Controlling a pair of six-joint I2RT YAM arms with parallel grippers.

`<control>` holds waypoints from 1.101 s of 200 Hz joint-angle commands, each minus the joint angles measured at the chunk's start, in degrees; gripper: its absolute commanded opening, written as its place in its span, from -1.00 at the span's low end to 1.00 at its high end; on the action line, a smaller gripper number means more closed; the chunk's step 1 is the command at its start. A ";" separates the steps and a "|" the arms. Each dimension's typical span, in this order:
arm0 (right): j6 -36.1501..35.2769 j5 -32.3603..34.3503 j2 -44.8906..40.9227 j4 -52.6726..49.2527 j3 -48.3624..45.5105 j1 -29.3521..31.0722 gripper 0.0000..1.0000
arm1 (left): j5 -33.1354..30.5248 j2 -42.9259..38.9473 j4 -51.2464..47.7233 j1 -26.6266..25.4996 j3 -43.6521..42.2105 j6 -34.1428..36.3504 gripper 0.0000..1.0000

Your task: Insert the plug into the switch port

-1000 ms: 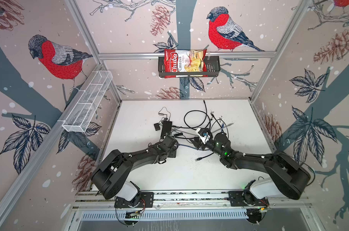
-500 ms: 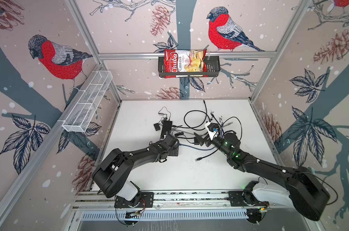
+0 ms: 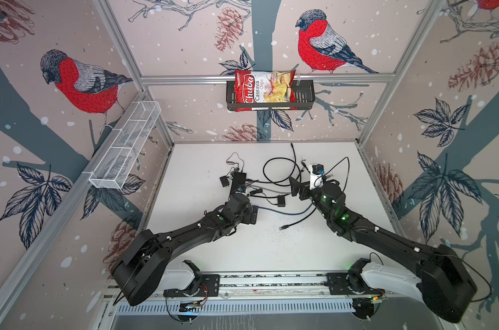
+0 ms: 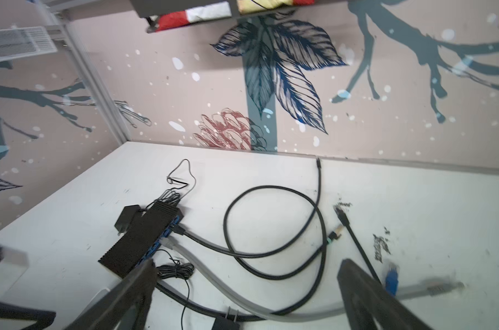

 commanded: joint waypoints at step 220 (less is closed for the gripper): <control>9.41 -4.11 -6.32 -22.90 -1.37 -18.34 0.44 | 13.96 27.46 3.05 -15.14 17.07 17.79 0.08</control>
